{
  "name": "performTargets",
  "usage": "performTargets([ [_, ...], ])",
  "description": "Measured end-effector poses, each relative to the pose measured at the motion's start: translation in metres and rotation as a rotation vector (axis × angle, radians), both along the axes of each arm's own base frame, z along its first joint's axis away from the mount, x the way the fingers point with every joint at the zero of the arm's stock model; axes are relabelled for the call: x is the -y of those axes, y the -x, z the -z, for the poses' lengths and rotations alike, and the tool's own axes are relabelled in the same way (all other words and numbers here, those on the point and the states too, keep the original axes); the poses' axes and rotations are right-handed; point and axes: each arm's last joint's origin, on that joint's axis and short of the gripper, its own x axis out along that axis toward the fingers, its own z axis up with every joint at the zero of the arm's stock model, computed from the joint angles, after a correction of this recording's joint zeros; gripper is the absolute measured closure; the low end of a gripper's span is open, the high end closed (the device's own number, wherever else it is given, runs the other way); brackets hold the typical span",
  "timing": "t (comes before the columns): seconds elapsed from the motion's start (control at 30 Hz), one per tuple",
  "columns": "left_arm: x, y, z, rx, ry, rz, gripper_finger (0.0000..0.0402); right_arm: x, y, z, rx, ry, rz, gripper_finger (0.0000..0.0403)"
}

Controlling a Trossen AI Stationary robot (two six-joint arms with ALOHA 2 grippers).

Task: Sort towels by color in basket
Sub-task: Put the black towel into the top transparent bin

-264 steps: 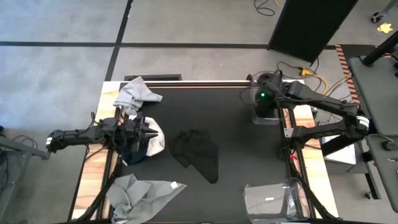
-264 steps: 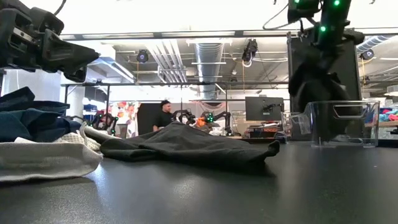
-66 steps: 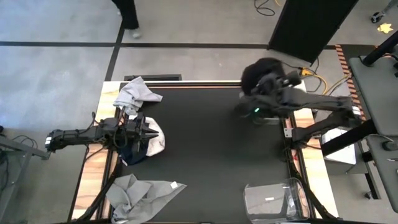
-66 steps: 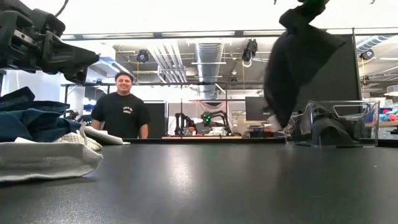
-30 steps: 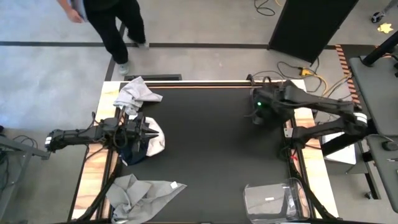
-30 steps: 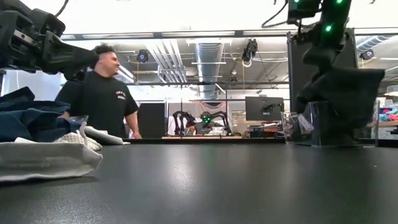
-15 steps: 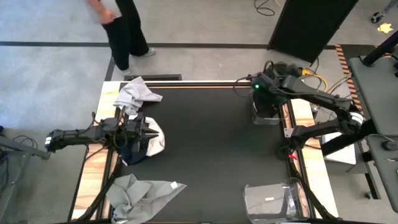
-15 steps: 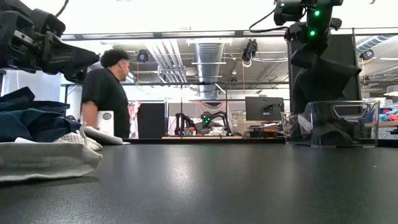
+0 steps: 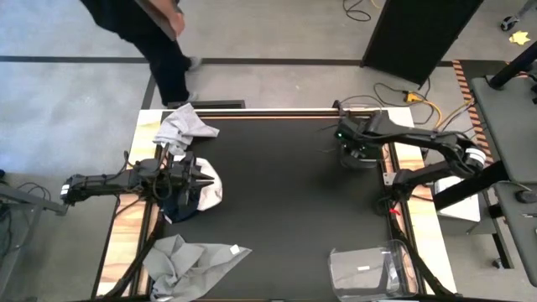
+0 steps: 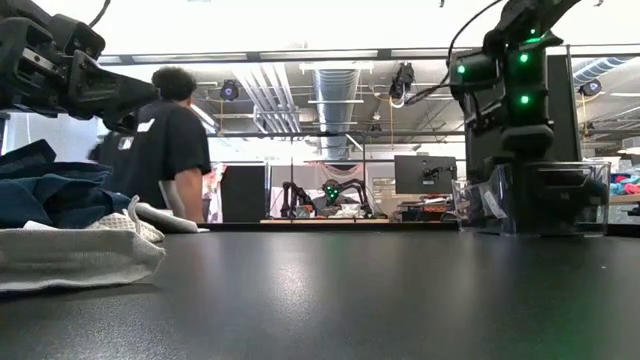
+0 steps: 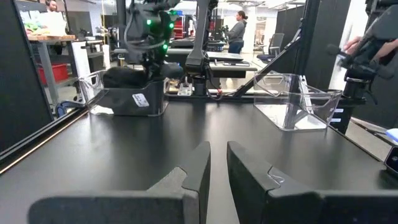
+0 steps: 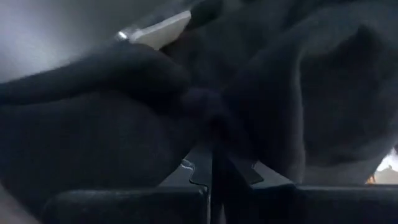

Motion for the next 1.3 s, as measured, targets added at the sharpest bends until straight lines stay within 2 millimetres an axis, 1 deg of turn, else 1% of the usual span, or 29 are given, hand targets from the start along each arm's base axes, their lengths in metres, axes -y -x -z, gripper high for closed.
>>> performTargets([
  [0.13,0.000,0.000,0.000,0.000,0.000,0.000,0.0362,0.010,-0.002,0.009,-0.005,-0.043,0.039,0.0393],
  [0.23,0.000,0.000,0.000,0.000,0.000,0.000,0.0362,0.021,-0.002,0.018,-0.025,-0.090,0.021,0.0391],
  [0.37,0.000,0.000,0.000,0.000,0.000,0.000,0.0362,0.037,0.005,0.029,-0.056,-0.162,0.054,0.0391],
  [0.43,0.000,0.000,0.000,0.001,0.000,0.000,0.0362,0.045,0.010,0.035,-0.029,-0.236,0.106,0.0390],
  [0.53,0.000,0.000,0.000,0.001,0.000,0.000,0.0362,0.057,0.016,0.041,0.090,-0.371,0.196,0.0390],
  [0.63,0.000,0.000,0.000,0.000,0.000,0.000,0.0362,0.067,0.018,0.044,0.210,-0.415,0.300,0.0390],
  [0.8,0.000,0.000,0.000,0.000,0.000,0.000,0.0362,0.071,0.023,0.048,0.225,-0.458,0.365,0.0387],
  [0.9,0.000,0.000,0.000,0.000,0.000,0.000,0.0362,0.071,0.023,0.048,0.244,-0.482,0.363,0.0367],
  [0.97,0.000,0.000,0.000,0.000,0.000,0.000,0.0362,0.070,0.022,0.044,0.267,-0.494,0.360,0.0343],
  [1.07,0.000,0.000,0.000,0.000,0.000,0.000,0.0362,0.070,0.022,0.030,0.293,-0.484,0.371,0.0299],
  [1.2,0.000,0.000,0.000,0.000,0.000,0.000,0.0362,0.071,0.021,0.002,0.318,-0.458,0.409,0.0246],
  [1.3,0.000,0.000,0.000,0.000,0.000,0.000,0.0362,0.071,0.021,-0.023,0.370,-0.403,0.432,0.0218],
])
